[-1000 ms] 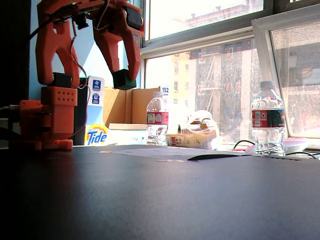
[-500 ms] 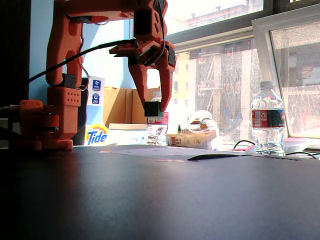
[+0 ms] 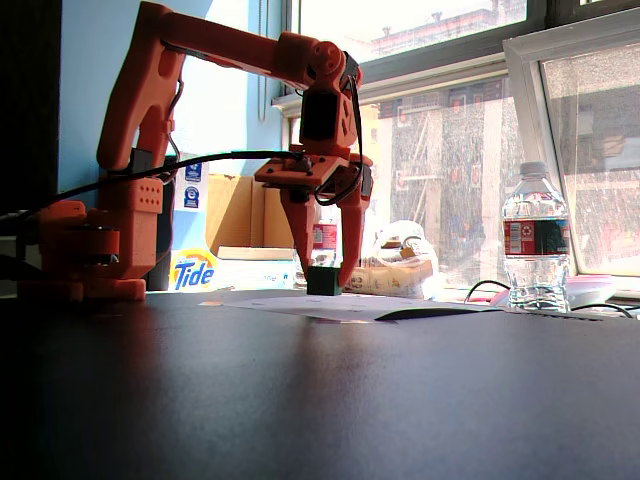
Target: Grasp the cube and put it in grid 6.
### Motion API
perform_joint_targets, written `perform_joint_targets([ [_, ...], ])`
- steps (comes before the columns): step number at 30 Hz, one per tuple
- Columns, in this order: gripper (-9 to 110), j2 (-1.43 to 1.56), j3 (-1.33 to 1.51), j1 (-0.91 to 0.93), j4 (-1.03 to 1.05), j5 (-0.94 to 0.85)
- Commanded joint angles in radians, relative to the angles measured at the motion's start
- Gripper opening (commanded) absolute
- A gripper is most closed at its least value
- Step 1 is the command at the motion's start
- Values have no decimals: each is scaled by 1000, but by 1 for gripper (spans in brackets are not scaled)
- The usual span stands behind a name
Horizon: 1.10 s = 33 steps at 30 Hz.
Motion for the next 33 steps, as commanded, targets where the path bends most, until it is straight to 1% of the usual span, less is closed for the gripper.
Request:
perform_joint_targets([
  [1, 3, 38, -2, -2, -2, -20],
  [3, 23, 58, -2, -8, 8, -51],
  [4, 27, 71, -2, -8, 14, -52],
  [12, 34, 143, -2, 2, 61, -77],
  [14, 31, 176, -17, 18, 83, -84],
  [20, 2, 308, -160, 121, 210, -89],
  [21, 0, 328, -201, 147, 245, -92],
  [24, 0, 370, -293, 218, 322, -110],
  [27, 0, 434, -299, 301, 341, -140],
  [29, 0, 476, -275, 365, 339, -164],
  [33, 0, 580, -146, 509, 270, -218],
])
